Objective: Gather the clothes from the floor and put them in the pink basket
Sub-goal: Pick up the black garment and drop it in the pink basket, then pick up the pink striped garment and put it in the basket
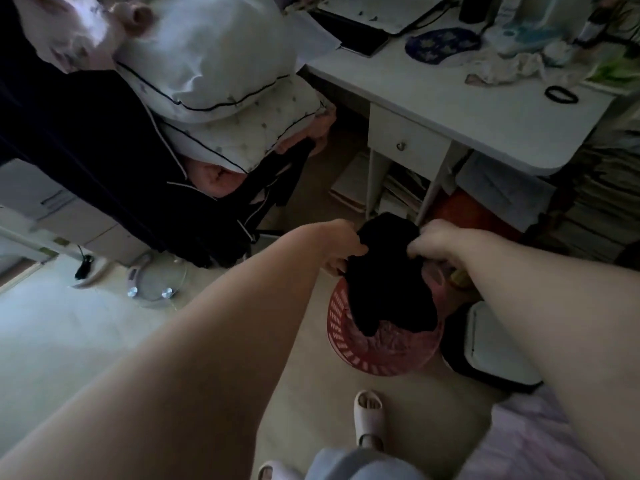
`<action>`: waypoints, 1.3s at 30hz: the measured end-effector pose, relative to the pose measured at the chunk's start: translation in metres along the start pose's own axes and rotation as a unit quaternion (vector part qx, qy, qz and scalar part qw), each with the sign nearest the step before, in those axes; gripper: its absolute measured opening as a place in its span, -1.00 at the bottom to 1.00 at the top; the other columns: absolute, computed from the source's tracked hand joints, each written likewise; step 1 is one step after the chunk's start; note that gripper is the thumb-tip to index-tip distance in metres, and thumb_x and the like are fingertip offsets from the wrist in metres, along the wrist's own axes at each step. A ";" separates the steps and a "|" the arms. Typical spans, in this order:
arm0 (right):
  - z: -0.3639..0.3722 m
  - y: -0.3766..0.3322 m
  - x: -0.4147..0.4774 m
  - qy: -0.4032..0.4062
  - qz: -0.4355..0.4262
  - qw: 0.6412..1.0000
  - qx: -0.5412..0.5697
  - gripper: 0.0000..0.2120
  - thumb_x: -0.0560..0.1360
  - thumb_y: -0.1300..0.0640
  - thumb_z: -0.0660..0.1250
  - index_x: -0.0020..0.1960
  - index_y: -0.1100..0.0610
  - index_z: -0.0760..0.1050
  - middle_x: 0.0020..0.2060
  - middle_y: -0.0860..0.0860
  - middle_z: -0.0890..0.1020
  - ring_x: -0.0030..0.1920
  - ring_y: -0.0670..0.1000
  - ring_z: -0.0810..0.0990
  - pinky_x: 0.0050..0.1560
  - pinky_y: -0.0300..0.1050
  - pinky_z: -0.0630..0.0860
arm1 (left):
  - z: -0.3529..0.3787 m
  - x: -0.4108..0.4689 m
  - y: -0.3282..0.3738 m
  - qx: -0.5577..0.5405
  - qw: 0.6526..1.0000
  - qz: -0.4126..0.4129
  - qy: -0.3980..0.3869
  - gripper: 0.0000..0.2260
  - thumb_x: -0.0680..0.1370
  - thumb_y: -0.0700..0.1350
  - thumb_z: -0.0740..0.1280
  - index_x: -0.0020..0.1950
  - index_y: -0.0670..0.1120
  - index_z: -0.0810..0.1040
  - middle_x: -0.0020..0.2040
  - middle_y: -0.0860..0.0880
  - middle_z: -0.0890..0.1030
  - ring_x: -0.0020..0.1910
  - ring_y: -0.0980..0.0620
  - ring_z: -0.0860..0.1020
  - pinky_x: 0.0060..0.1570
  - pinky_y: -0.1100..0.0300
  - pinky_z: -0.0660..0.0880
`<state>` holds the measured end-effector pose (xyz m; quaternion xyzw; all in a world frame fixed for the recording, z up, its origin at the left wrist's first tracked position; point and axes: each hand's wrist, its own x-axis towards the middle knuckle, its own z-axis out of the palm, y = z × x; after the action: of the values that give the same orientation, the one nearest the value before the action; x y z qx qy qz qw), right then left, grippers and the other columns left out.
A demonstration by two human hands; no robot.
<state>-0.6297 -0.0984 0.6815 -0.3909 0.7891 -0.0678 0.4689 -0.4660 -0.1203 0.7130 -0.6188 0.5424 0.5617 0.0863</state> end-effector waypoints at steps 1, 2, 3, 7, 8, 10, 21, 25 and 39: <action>0.005 0.002 0.003 -0.001 -0.002 1.000 -0.028 -0.67 0.46 0.18 0.37 0.18 0.29 0.55 -0.09 0.16 0.62 -0.21 0.12 0.60 -0.33 -0.15 0.49 | 0.001 0.001 -0.003 0.004 1.000 -0.006 -0.001 -0.61 0.62 -0.14 0.21 0.45 -0.13 0.33 0.32 -0.18 0.54 0.22 -0.15 0.60 0.10 0.02 0.54; 0.008 0.001 0.004 -0.013 -0.003 1.000 -0.014 -0.73 0.48 0.19 0.34 0.15 0.27 0.59 -0.17 0.15 0.63 -0.27 0.09 0.58 -0.35 -0.16 0.44 | 0.000 0.002 -0.005 -0.006 1.000 0.003 0.011 -0.63 0.62 -0.18 0.20 0.43 -0.14 0.36 0.32 -0.17 0.55 0.24 -0.14 0.59 0.16 0.01 0.55; 0.011 0.000 0.004 -0.020 -0.004 1.000 0.018 -0.80 0.51 0.21 0.32 0.07 0.24 0.62 -0.24 0.12 0.62 -0.31 0.05 0.55 -0.37 -0.18 0.39 | -0.001 0.003 -0.006 -0.016 0.999 0.017 0.027 -0.65 0.61 -0.22 0.20 0.41 -0.15 0.40 0.31 -0.17 0.56 0.24 -0.14 0.60 0.20 0.00 0.55; 0.022 -0.014 0.004 -0.024 -0.039 0.996 0.070 -0.85 0.52 0.22 0.32 -0.21 0.11 0.58 -0.32 0.05 0.64 -0.37 -0.02 0.53 -0.40 -0.19 0.34 | -0.013 -0.002 -0.009 -0.073 0.995 0.037 0.058 -0.69 0.62 -0.19 0.18 0.35 -0.08 0.46 0.14 -0.08 0.60 -0.07 0.02 0.61 -0.07 0.11 0.57; 0.026 -0.019 0.003 -0.023 -0.051 0.996 0.067 -0.84 0.52 0.20 0.33 -0.23 0.10 0.57 -0.34 0.04 0.64 -0.40 -0.03 0.52 -0.41 -0.19 0.33 | -0.016 -0.006 -0.011 -0.086 0.994 0.032 0.064 -0.71 0.62 -0.16 0.18 0.34 -0.05 0.46 0.06 -0.05 0.59 -0.14 0.05 0.59 -0.15 0.16 0.54; 0.033 -0.028 0.001 -0.027 -0.068 0.996 0.055 -0.83 0.51 0.16 0.35 -0.26 0.08 0.56 -0.35 0.03 0.65 -0.42 -0.05 0.52 -0.39 -0.17 0.35 | -0.022 -0.012 -0.018 -0.092 0.993 0.029 0.068 -0.73 0.61 -0.13 0.19 0.30 -0.06 0.48 -0.04 -0.02 0.57 -0.25 0.09 0.55 -0.22 0.20 0.50; 0.128 -0.118 -0.039 -0.069 -0.233 0.968 -0.062 -0.85 0.53 0.15 0.29 -0.06 0.15 0.62 -0.29 0.02 0.65 -0.28 -0.03 0.60 -0.33 -0.22 0.43 | -0.075 -0.087 -0.130 -0.199 0.966 -0.037 0.162 -0.76 0.64 -0.15 0.14 0.26 -0.09 0.48 0.07 -0.03 0.55 0.10 -0.05 0.57 0.13 0.07 0.49; 0.194 -0.151 -0.073 -0.104 -0.298 0.943 -0.105 -0.87 0.52 0.12 0.30 -0.07 0.08 0.62 -0.27 0.01 0.68 -0.20 -0.01 0.65 -0.09 -0.10 0.60 | -0.093 -0.127 -0.204 -0.259 0.932 -0.059 0.246 -0.87 0.61 -0.11 0.21 0.13 -0.03 0.48 0.06 -0.06 0.61 -0.02 -0.03 0.62 0.11 0.05 0.52; 0.442 -0.209 -0.218 -0.210 -0.393 0.873 -0.201 -0.86 0.51 0.12 0.29 -0.17 0.06 0.62 -0.34 0.00 0.68 -0.31 -0.03 0.63 -0.05 -0.15 0.59 | -0.095 -0.284 -0.471 -0.433 0.809 -0.169 0.361 -0.74 0.66 -0.03 0.12 0.30 -0.08 0.39 0.05 -0.09 0.58 -0.13 -0.01 0.56 -0.07 0.15 0.40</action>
<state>-0.1076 0.0220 0.6867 -0.7594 0.4500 -0.0029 0.4700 0.0154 0.1615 0.7337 -0.8322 0.1223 0.4507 -0.2989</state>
